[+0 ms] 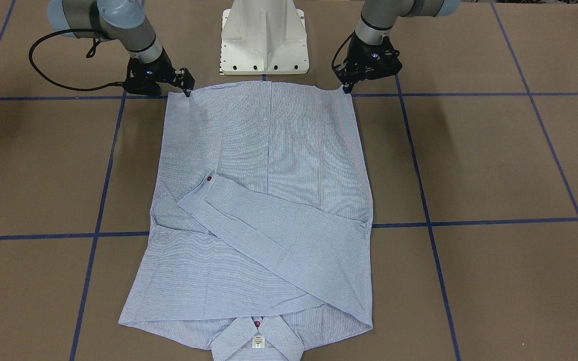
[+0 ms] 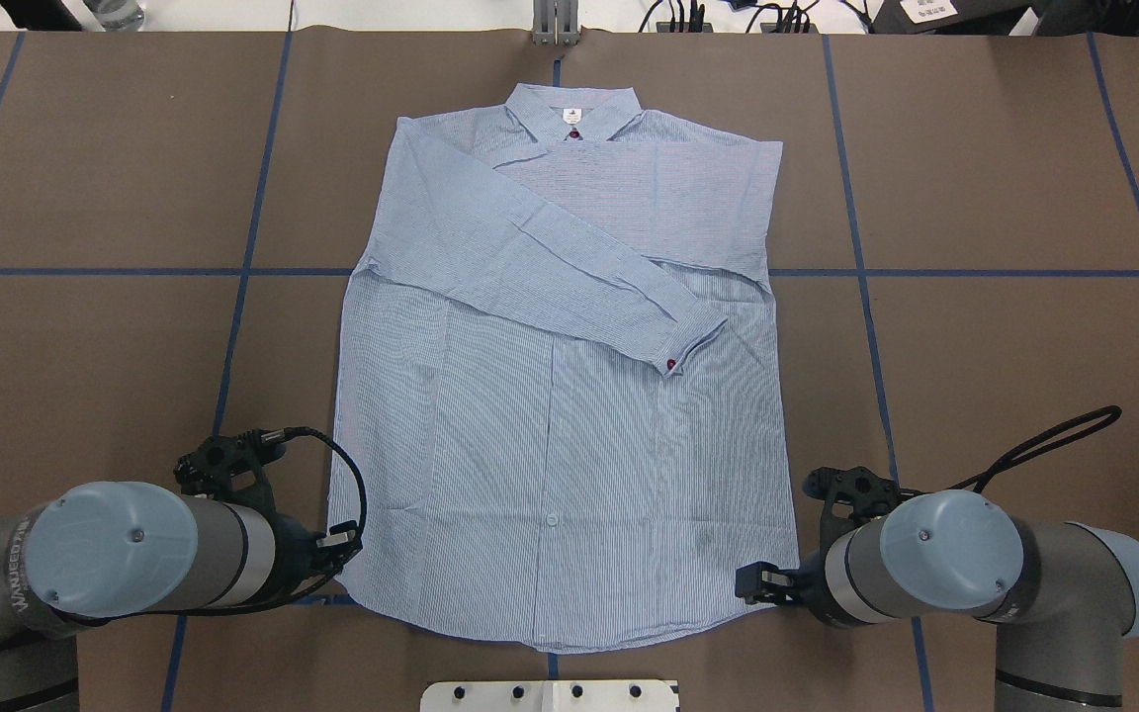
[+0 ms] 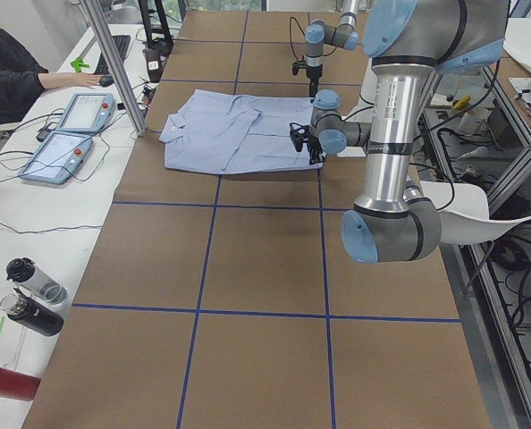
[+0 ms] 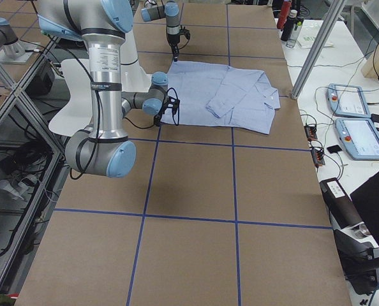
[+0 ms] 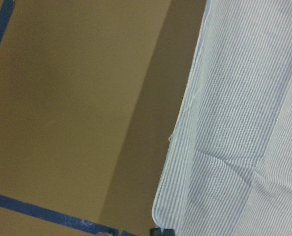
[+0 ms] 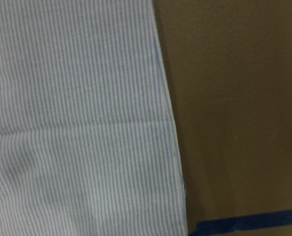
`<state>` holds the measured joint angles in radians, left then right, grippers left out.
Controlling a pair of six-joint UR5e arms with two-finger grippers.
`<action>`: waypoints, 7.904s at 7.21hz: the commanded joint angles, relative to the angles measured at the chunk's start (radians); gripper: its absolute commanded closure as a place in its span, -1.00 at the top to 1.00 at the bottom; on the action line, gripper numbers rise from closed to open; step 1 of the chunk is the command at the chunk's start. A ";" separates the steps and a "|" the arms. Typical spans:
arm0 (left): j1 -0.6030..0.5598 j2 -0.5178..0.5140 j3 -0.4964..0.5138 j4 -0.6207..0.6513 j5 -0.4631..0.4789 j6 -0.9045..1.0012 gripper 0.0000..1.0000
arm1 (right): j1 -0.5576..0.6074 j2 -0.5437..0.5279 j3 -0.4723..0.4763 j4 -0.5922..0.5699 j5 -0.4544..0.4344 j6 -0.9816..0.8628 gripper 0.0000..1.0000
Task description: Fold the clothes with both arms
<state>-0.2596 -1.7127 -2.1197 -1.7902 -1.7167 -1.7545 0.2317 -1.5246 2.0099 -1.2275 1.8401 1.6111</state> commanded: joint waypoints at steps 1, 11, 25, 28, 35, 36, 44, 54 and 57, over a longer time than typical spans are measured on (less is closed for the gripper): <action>-0.003 -0.001 0.001 0.000 0.000 0.003 -1.00 | 0.001 0.001 0.003 -0.006 -0.001 0.003 0.65; -0.018 -0.001 0.001 0.002 0.000 0.007 -1.00 | 0.006 -0.006 0.006 -0.006 0.002 0.006 -0.40; 0.031 0.008 -0.213 0.163 -0.072 -0.049 -1.00 | 0.216 -0.066 0.254 -0.052 0.368 -0.013 -1.00; 0.095 0.001 -0.238 0.167 -0.113 -0.132 -1.00 | 0.222 -0.098 0.274 -0.052 0.380 -0.030 -1.00; -0.300 -0.189 0.028 0.147 -0.145 0.154 -1.00 | 0.503 0.216 -0.070 -0.063 0.383 -0.060 -1.00; -0.372 -0.224 0.114 0.100 -0.174 0.214 -1.00 | 0.541 0.254 -0.123 -0.058 0.372 -0.071 -1.00; -0.612 -0.432 0.553 -0.100 -0.282 0.407 -1.00 | 0.710 0.625 -0.623 -0.049 0.324 -0.204 -1.00; -0.639 -0.519 0.860 -0.327 -0.280 0.452 -1.00 | 0.724 0.655 -0.838 0.109 0.311 -0.264 -1.00; -0.639 -0.534 0.859 -0.327 -0.280 0.452 -1.00 | 0.722 0.658 -0.836 0.118 0.311 -0.264 -1.00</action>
<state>-0.8989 -2.2390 -1.2599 -2.1168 -1.9972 -1.3030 0.9550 -0.8686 1.1728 -1.1156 2.1506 1.3469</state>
